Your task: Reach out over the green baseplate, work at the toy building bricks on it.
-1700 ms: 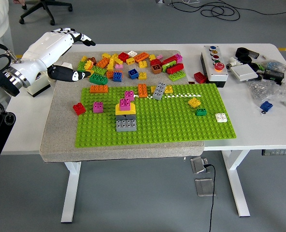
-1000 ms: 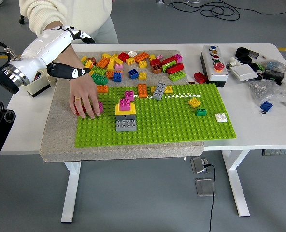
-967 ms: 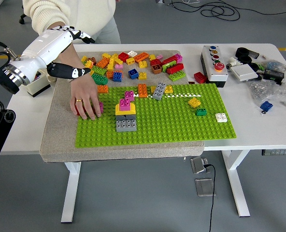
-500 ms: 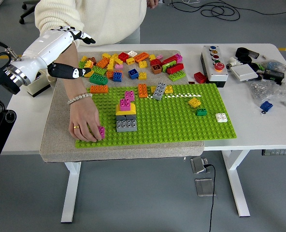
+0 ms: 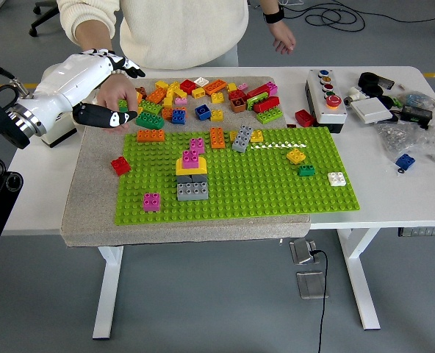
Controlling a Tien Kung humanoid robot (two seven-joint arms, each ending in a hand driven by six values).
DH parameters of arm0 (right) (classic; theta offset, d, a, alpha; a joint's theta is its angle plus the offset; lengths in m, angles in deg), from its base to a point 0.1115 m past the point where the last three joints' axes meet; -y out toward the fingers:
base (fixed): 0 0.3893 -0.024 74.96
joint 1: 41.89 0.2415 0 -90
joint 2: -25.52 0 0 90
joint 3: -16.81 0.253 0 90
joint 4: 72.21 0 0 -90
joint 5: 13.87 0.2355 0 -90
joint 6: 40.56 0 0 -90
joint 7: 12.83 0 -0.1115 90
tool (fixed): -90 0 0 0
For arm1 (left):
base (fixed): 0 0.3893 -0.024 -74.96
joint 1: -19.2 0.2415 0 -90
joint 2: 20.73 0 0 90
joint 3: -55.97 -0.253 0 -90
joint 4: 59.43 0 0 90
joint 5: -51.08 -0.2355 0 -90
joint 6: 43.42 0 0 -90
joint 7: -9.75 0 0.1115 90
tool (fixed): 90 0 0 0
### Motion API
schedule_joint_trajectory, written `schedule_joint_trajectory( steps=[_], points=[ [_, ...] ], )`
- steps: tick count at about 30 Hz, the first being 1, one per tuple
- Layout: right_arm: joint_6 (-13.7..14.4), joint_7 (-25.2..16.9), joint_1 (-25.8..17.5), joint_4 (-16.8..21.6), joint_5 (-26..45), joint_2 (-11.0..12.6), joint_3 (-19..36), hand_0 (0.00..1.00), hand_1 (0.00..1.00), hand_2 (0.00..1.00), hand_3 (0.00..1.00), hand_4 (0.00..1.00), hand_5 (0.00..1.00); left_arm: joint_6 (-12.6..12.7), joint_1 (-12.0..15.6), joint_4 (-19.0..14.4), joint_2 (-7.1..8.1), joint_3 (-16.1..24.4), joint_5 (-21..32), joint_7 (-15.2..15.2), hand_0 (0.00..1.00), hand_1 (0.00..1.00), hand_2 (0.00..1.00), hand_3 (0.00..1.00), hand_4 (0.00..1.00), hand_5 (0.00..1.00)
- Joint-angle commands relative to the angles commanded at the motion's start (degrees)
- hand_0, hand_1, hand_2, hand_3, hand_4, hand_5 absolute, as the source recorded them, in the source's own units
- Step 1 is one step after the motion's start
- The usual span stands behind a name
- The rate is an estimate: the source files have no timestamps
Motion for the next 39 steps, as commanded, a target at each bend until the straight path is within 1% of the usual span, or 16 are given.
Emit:
schedule_joint_trajectory(
  steps=[2,3,6,9,14,16,17,18,22,23,24,28,31,34,35,39],
  points=[
    [-0.03,0.02,0.02,0.00,0.00,-0.07,-0.06,0.744,0.647,0.686,0.636,0.839,0.530,-1.97,0.19,-0.68,-0.07,-0.29,0.00,0.25,0.862,0.795,0.661,0.671,0.773,0.134],
    [-0.03,0.03,0.02,0.00,-0.01,-0.08,-0.05,0.744,0.647,0.686,0.636,0.839,0.530,-2.26,0.22,-0.77,-0.08,-0.34,0.00,0.28,0.862,0.795,0.661,0.671,0.773,0.134],
    [0.00,0.04,-0.08,0.00,0.01,-0.14,-0.01,0.744,0.647,0.687,0.635,0.839,0.530,-6.26,0.70,-1.48,-0.38,-0.79,0.00,0.87,0.845,0.780,0.630,0.649,0.738,0.118],
    [0.04,0.02,-0.02,0.00,0.10,-0.12,-0.07,0.744,0.647,0.687,0.635,0.839,0.530,-9.02,0.91,-1.56,-0.57,-1.24,0.00,1.21,0.845,0.780,0.630,0.649,0.738,0.118],
    [0.04,0.07,-0.03,0.00,0.18,-0.12,-0.08,0.744,0.647,0.687,0.635,0.839,0.530,-11.38,0.97,-1.32,-1.07,-1.68,0.00,1.67,0.830,0.772,0.625,0.640,0.728,0.113],
    [0.03,0.07,-0.05,0.00,0.14,-0.11,-0.03,0.744,0.647,0.687,0.635,0.839,0.530,-12.77,1.05,-0.83,-1.55,-1.77,0.00,2.07,0.830,0.772,0.625,0.640,0.728,0.113],
    [0.04,0.04,-0.05,0.00,0.15,-0.10,-0.06,0.744,0.647,0.687,0.635,0.839,0.529,-13.26,1.11,-0.60,-1.77,-1.73,0.00,2.25,0.833,0.778,0.630,0.667,0.744,0.117],
    [0.04,0.04,-0.03,0.00,0.15,-0.09,-0.06,0.744,0.647,0.687,0.635,0.839,0.529,-13.63,1.15,-0.42,-1.94,-1.70,0.00,2.38,0.833,0.778,0.630,0.667,0.744,0.117],
    [0.04,0.02,0.06,0.00,0.15,-0.05,-0.02,0.744,0.647,0.687,0.635,0.839,0.529,-16.68,1.55,0.90,-3.01,-1.68,0.00,2.79,0.833,0.778,0.630,0.667,0.744,0.117],
    [0.03,0.01,0.06,0.00,0.15,-0.04,-0.02,0.744,0.647,0.687,0.635,0.839,0.531,-17.17,1.69,1.20,-3.21,-1.66,0.00,2.78,0.837,0.787,0.661,0.692,0.769,0.127],
    [0.03,0.01,0.06,0.00,0.16,-0.05,-0.01,0.744,0.647,0.687,0.635,0.839,0.531,-17.83,1.93,1.55,-3.42,-1.58,0.00,2.67,0.837,0.787,0.661,0.692,0.769,0.127],
    [-0.01,-0.02,0.04,0.00,0.08,-0.05,0.08,0.744,0.647,0.687,0.635,0.839,0.531,-19.32,2.73,2.29,-3.66,-1.56,0.00,2.19,0.837,0.787,0.661,0.692,0.769,0.127],
    [-0.05,0.00,-0.01,0.00,-0.01,-0.03,0.11,0.744,0.647,0.687,0.634,0.840,0.531,-19.61,3.06,2.87,-3.88,-1.57,0.00,1.95,0.838,0.791,0.669,0.694,0.773,0.129],
    [-0.10,-0.02,-0.02,0.00,-0.10,-0.03,-0.02,0.744,0.647,0.687,0.634,0.840,0.531,-19.49,3.42,3.82,-4.50,-1.68,0.00,1.70,0.838,0.791,0.669,0.694,0.773,0.129],
    [-0.10,-0.04,-0.01,0.00,-0.09,-0.02,-0.07,0.744,0.647,0.687,0.634,0.841,0.532,-19.36,3.50,4.06,-4.65,-1.69,0.00,1.67,0.866,0.837,0.759,0.798,0.868,0.138],
    [-0.08,-0.07,-0.02,0.00,-0.14,0.00,-0.20,0.744,0.647,0.687,0.634,0.841,0.532,-18.29,3.90,5.15,-5.41,-1.72,0.00,1.60,0.866,0.837,0.759,0.798,0.868,0.138]
  ],
)
